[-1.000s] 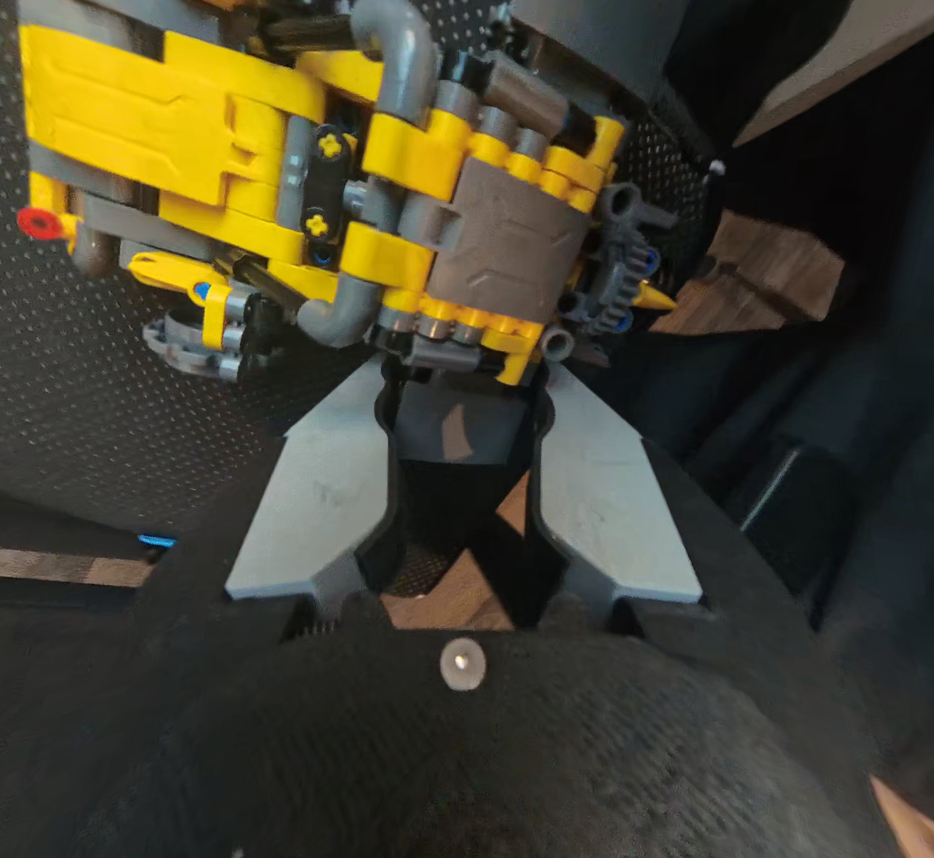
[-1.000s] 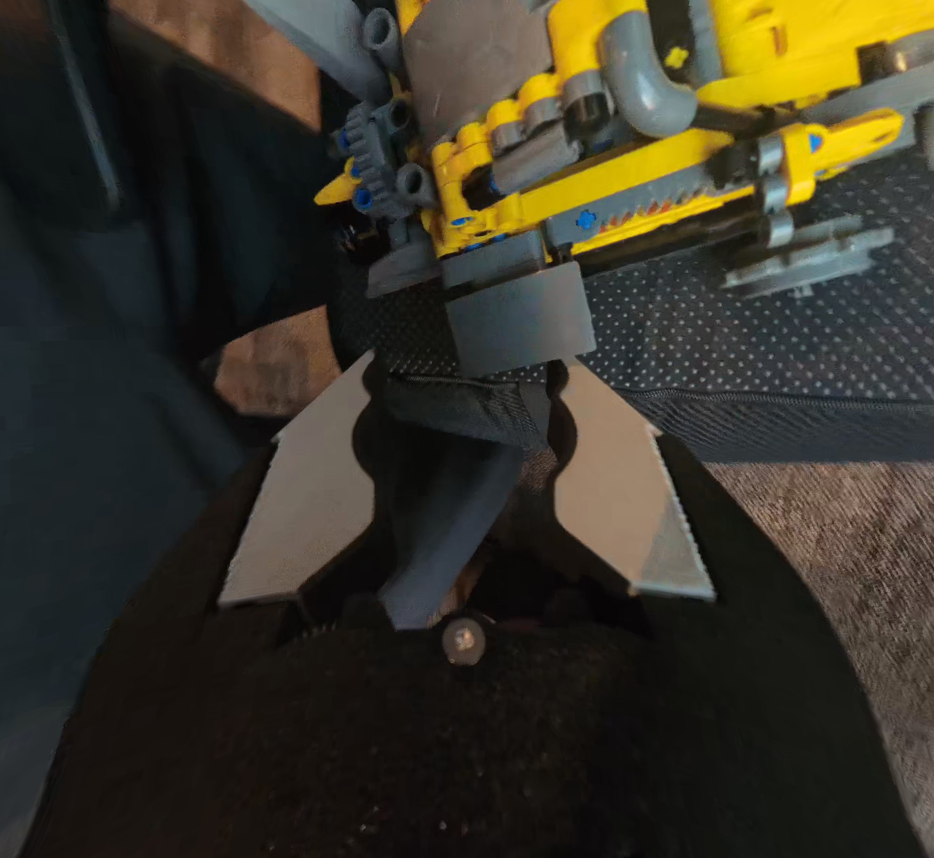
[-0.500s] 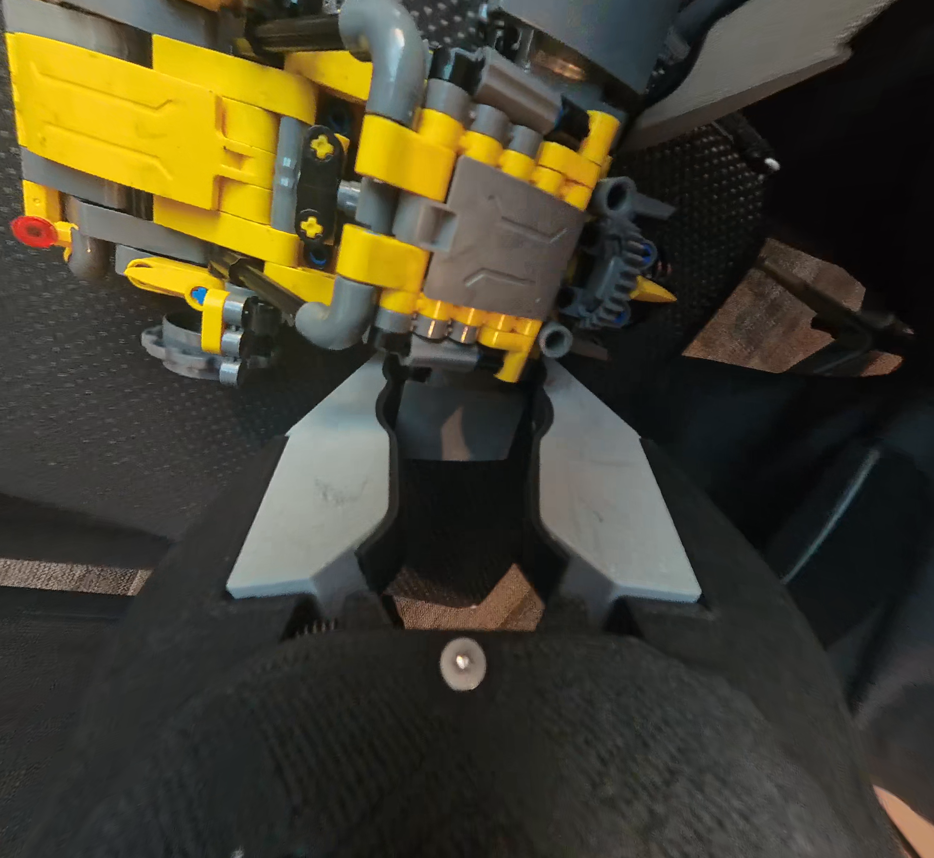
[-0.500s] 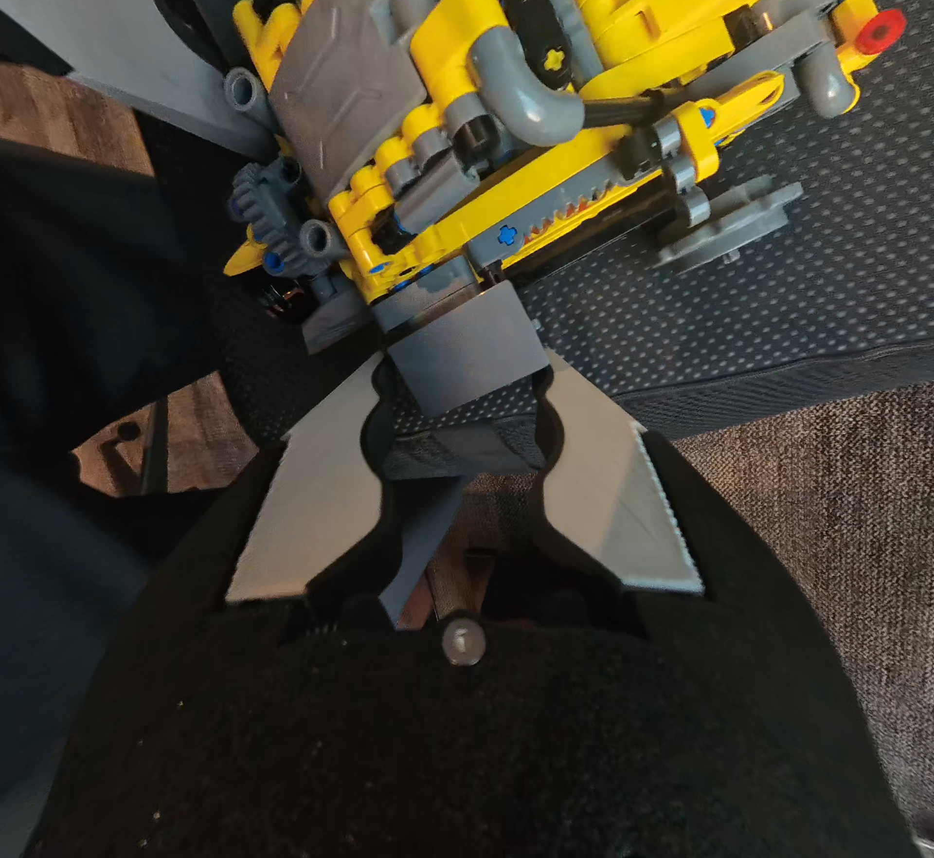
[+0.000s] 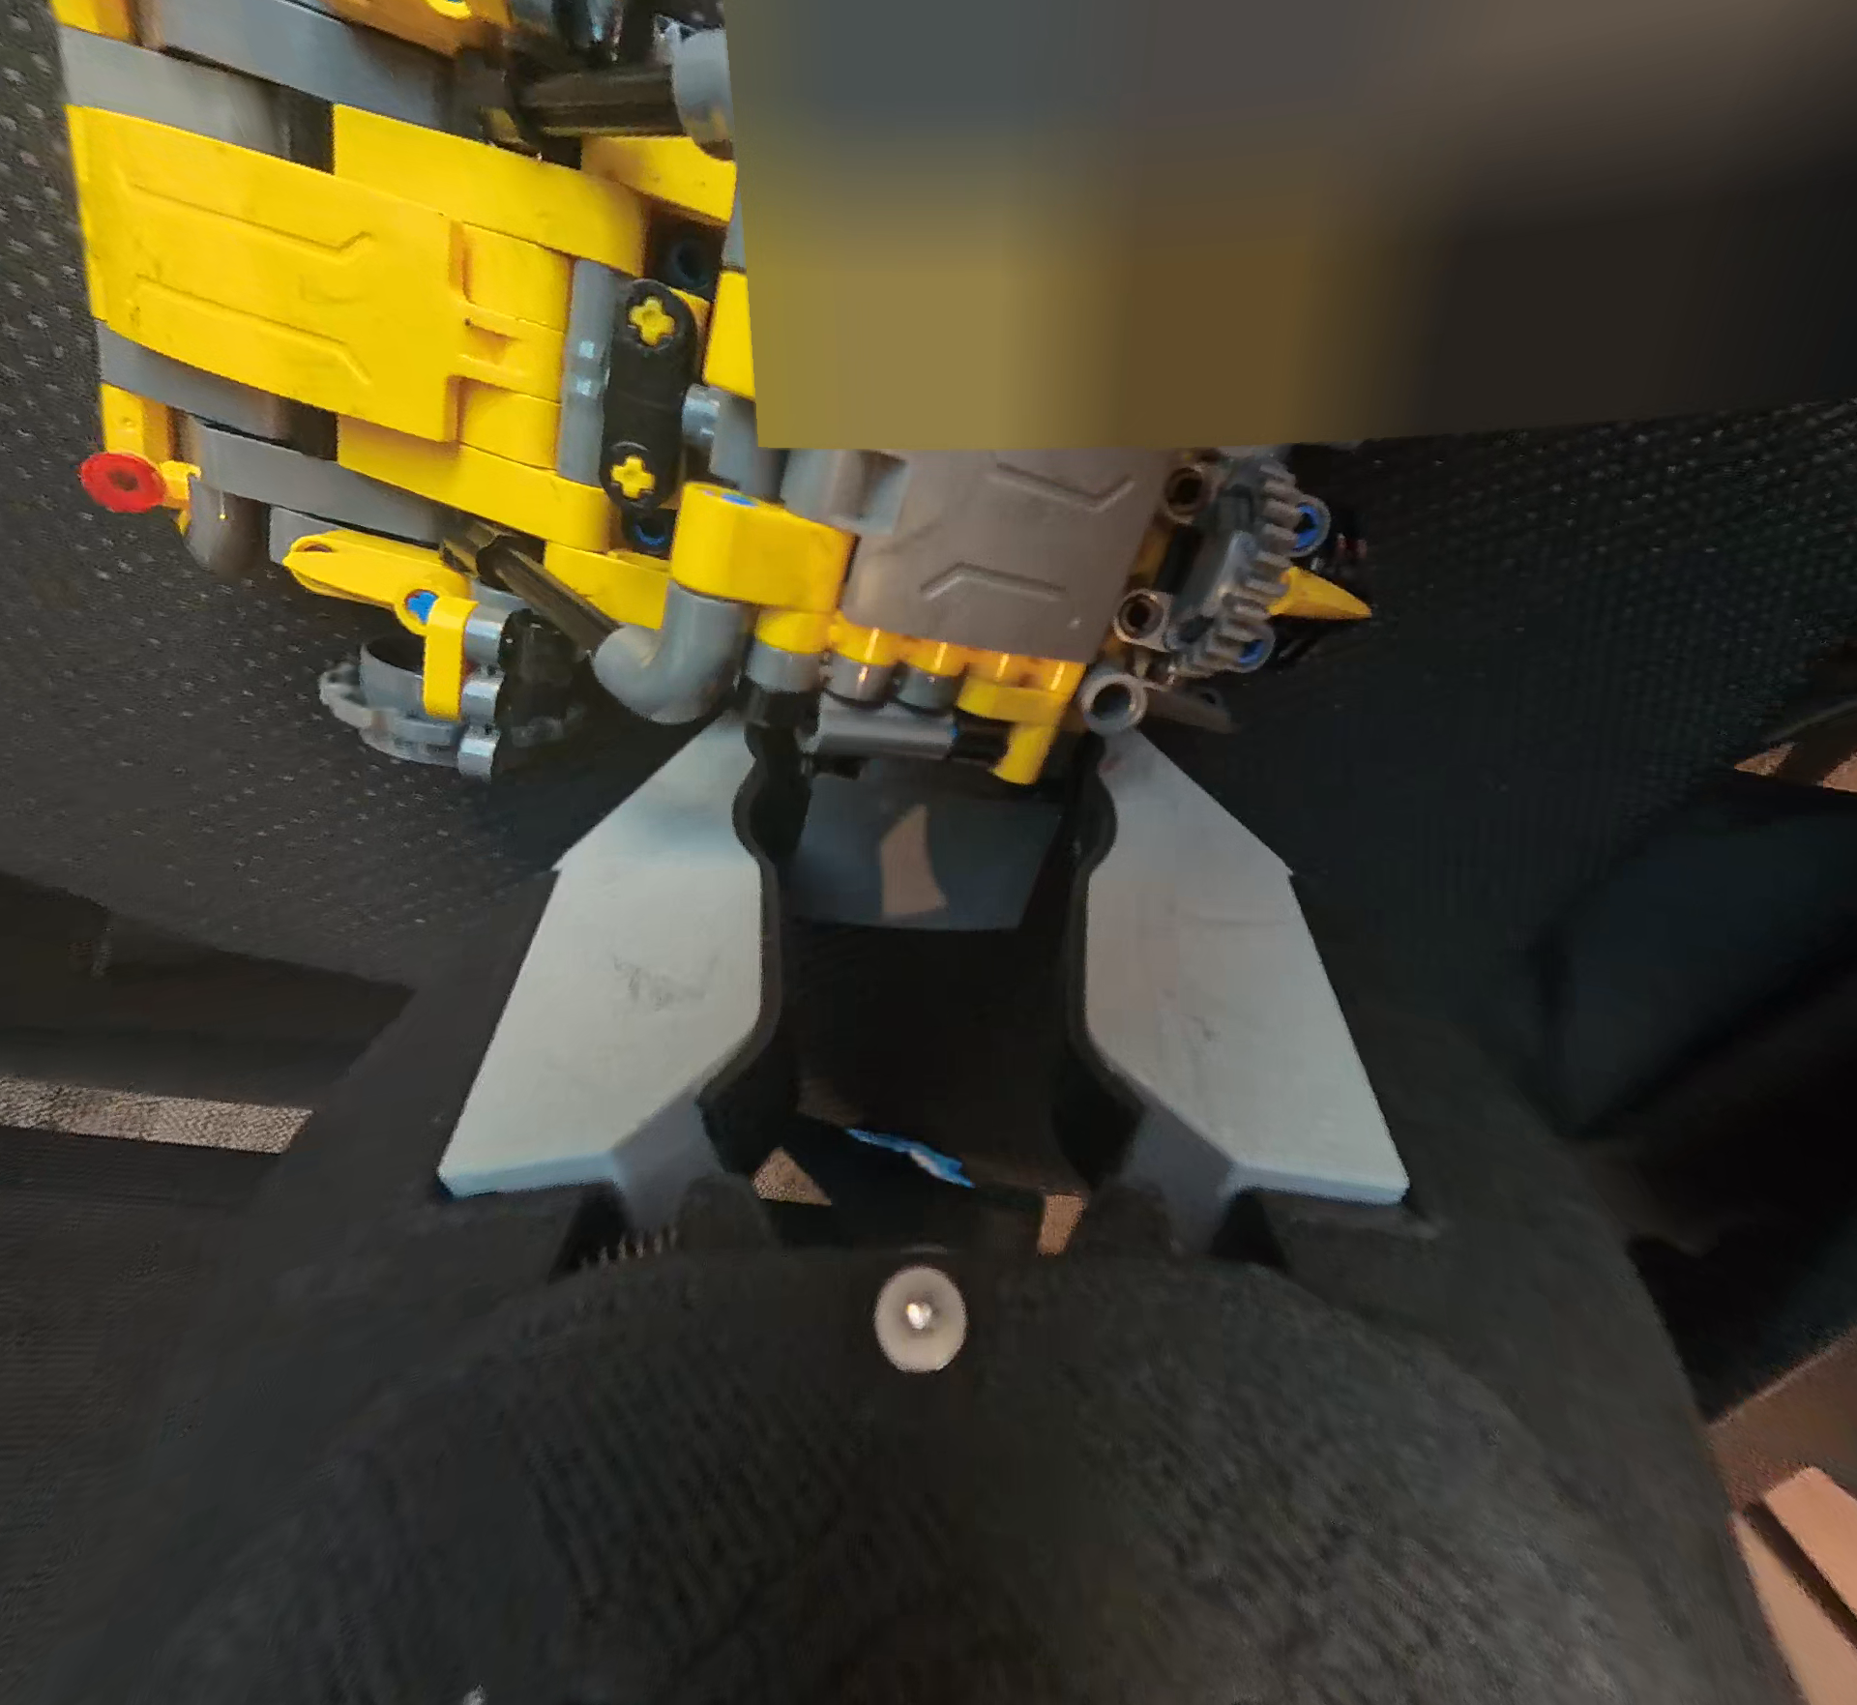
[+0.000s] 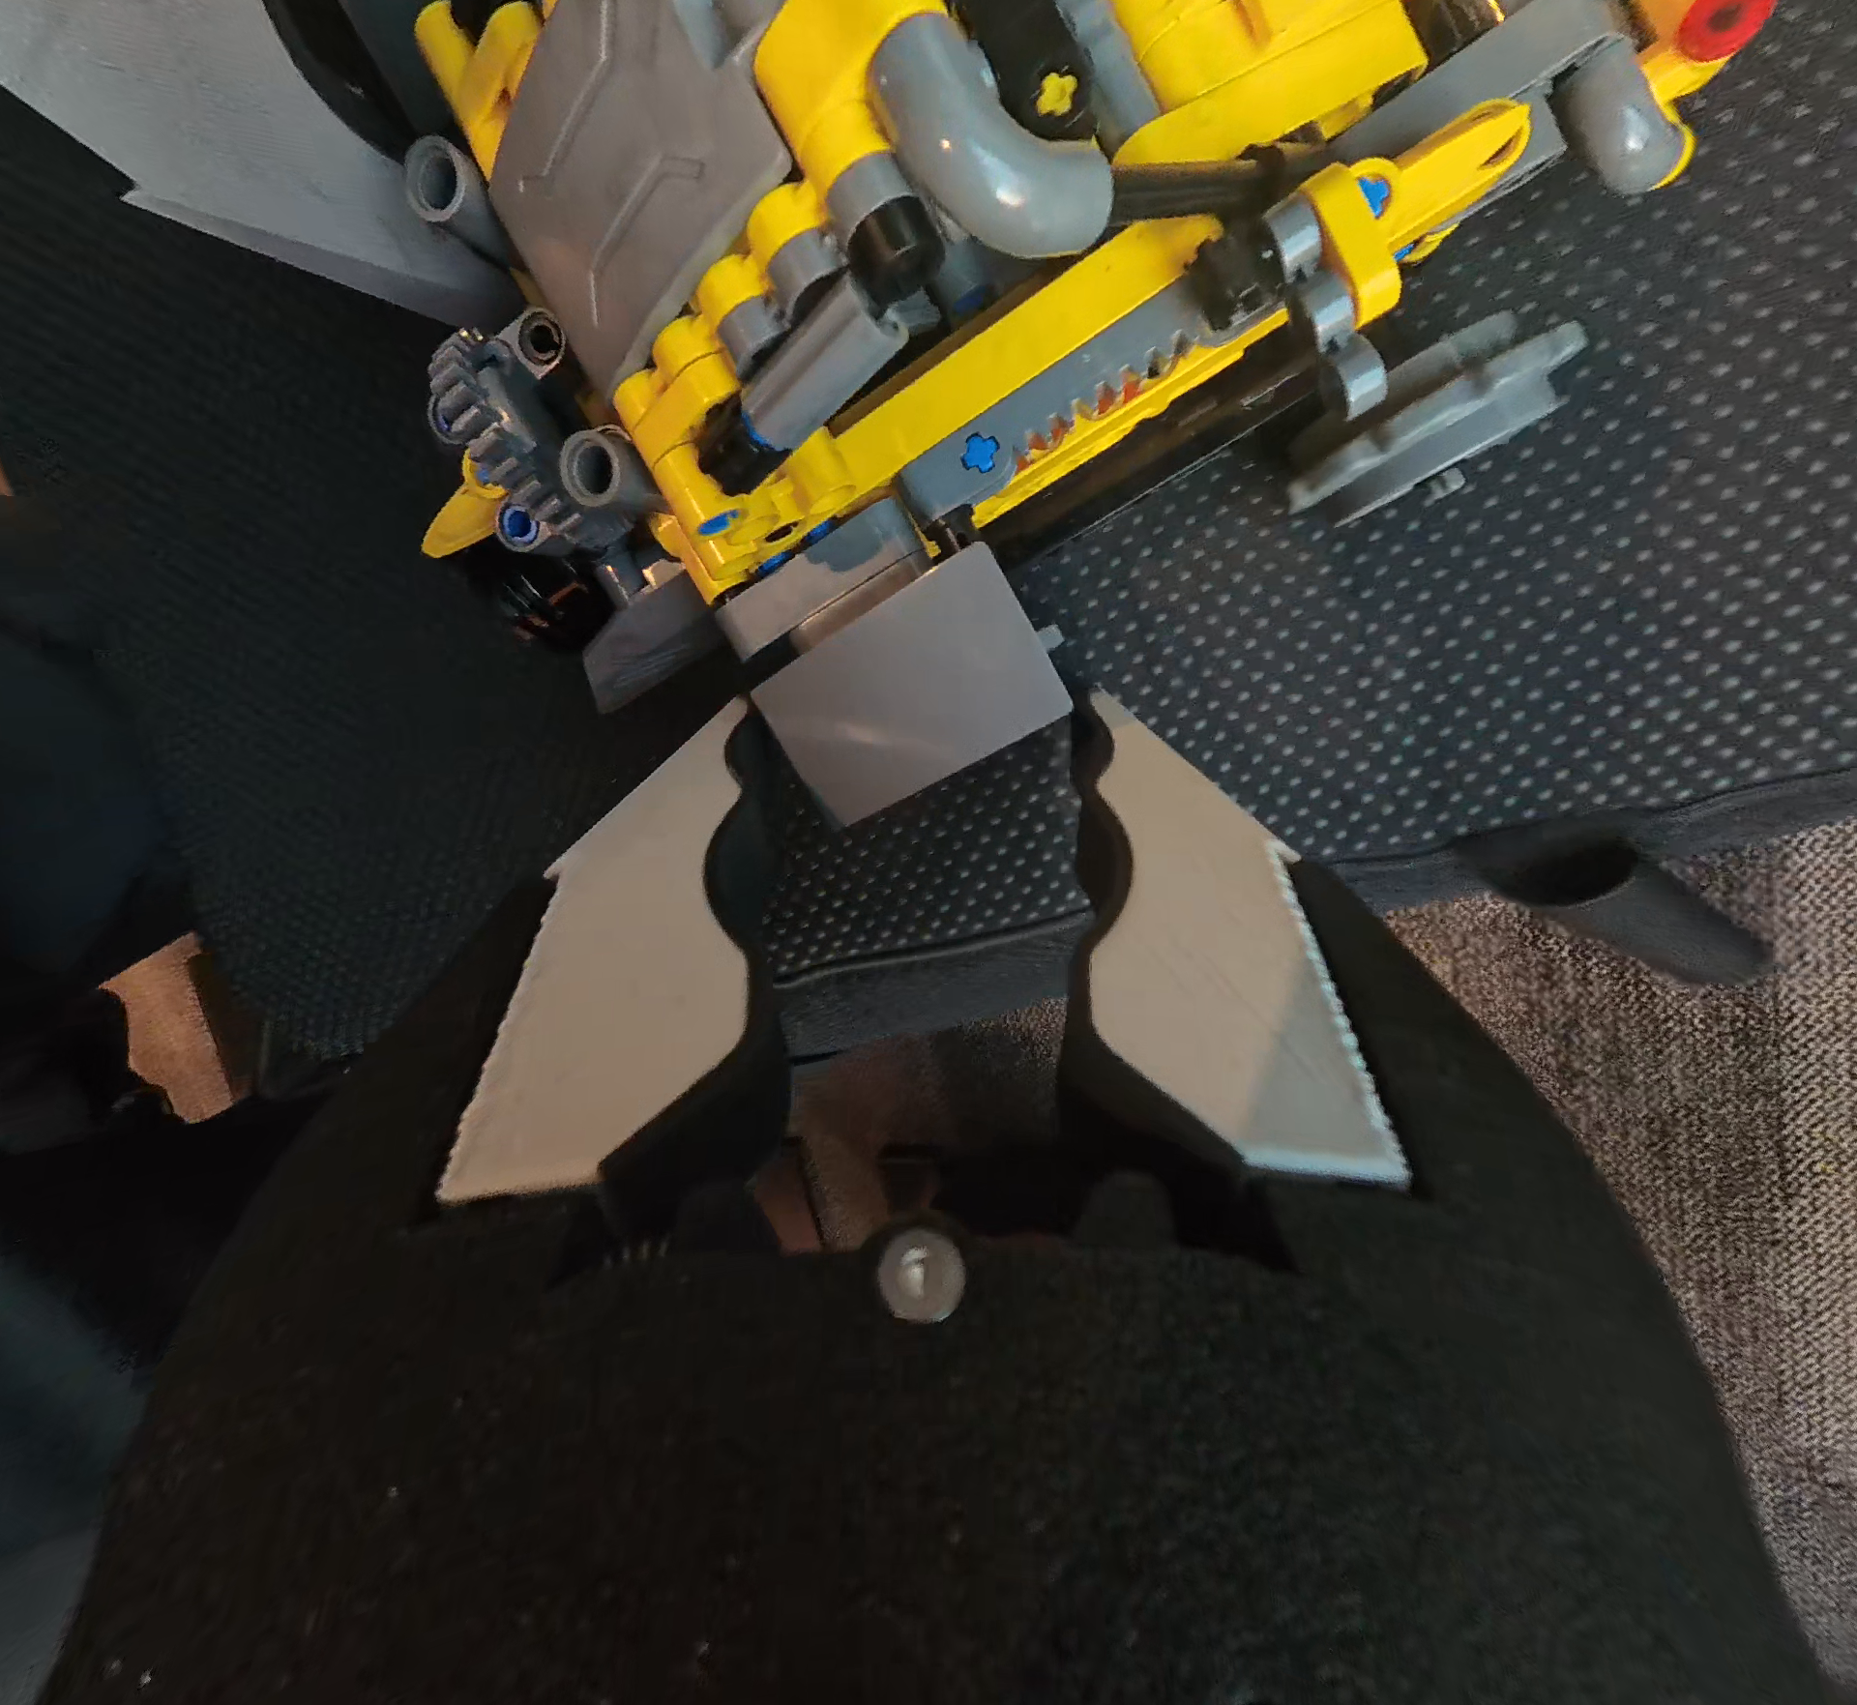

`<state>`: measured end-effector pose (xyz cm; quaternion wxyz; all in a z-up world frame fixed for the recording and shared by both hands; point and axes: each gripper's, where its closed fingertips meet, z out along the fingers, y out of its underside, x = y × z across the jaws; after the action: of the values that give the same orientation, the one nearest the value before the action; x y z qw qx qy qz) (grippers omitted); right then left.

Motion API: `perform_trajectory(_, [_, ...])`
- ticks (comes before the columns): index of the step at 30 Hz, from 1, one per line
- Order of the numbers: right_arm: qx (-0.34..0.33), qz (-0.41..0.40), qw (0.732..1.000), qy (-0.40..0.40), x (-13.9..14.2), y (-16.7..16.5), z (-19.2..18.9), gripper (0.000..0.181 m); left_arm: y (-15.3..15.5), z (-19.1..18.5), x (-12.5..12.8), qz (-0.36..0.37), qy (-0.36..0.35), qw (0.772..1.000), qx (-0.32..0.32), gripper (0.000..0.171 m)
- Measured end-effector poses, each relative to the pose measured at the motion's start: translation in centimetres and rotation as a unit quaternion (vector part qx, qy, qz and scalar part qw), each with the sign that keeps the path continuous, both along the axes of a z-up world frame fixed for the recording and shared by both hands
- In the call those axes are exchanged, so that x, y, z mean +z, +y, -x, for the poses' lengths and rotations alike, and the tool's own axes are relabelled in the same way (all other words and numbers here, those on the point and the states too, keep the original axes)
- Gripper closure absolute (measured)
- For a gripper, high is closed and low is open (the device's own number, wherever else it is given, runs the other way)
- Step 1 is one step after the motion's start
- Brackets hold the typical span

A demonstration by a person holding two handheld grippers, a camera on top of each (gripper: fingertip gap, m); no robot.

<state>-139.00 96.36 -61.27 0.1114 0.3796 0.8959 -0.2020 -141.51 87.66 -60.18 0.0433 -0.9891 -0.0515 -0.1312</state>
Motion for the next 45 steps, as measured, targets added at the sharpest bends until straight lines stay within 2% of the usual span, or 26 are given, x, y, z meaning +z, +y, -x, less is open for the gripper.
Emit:
perform_trajectory(4, [0.0, 0.012, 1.0, -0.01, -0.2, 0.0, 1.2, 0.127, 0.3, 1.5, -0.3, 0.001, -0.003, 1.0, 0.0, 0.112])
perform_trajectory(8, [-0.007, 0.028, 0.999, -0.022, -0.2, -0.2, 0.8, 0.125, 0.2, 0.9, -0.3, -0.002, -0.015, 1.0, 0.005, 0.118])
perform_trajectory(12, [-0.013, 0.035, 0.999, -0.026, 0.2, -0.4, -0.1, 0.124, -0.1, -0.1, -0.1, -0.011, -0.017, 1.0, 0.008, 0.122])
perform_trajectory(21, [-0.007, 0.014, 1.0, -0.022, 0.2, -0.9, -3.9, 0.117, -0.6, -3.4, 0.3, -0.007, -0.019, 1.0, -0.009, 0.12])
perform_trajectory(25, [-0.023, -0.002, 1.0, -0.009, 0.6, -0.5, -4.6, 0.118, -0.8, -3.5, 0.5, -0.014, 0.017, 1.0, 0.007, 0.115])
perform_trajectory(27, [-0.052, -0.007, 0.999, 0.007, 1.6, -0.1, -4.3, 0.112, -1.5, -3.0, 0.8, -0.008, 0.044, 0.998, 0.037, 0.111])
perform_trajectory(31, [-0.129, 0.004, 0.992, 0.011, 4.8, 0.1, -5.0, 0.108, -3.8, -3.7, 2.3, -0.009, 0.046, 0.994, 0.102, 0.111])
perform_trajectory(34, [-0.175, 0.015, 0.984, 0.012, 7.2, -1.4, -6.1, 0.107, -6.8, -4.7, 3.5, 0.015, 0.066, 0.982, 0.174, 0.113])
perform_trajectory(38, [-0.223, 0.03, 0.974, 0.014, 10.1, -4.3, -6.5, 0.101, -9.6, -6.9, 6.1, 0.032, 0.095, 0.954, 0.282, 0.116])
perform_trajectory(41, [-0.244, -0.003, 0.97, 0.01, 11.6, -4.7, -6.7, 0.102, -9.1, -8.2, 8.9, 0.01, 0.103, 0.934, 0.343, 0.114])
perform_trajectory(45, [-0.242, -0.034, 0.969, 0.039, 13.5, -3.9, -4.7, 0.102, -6.2, -7.2, 12.3, -0.042, 0.11, 0.925, 0.362, 0.111])
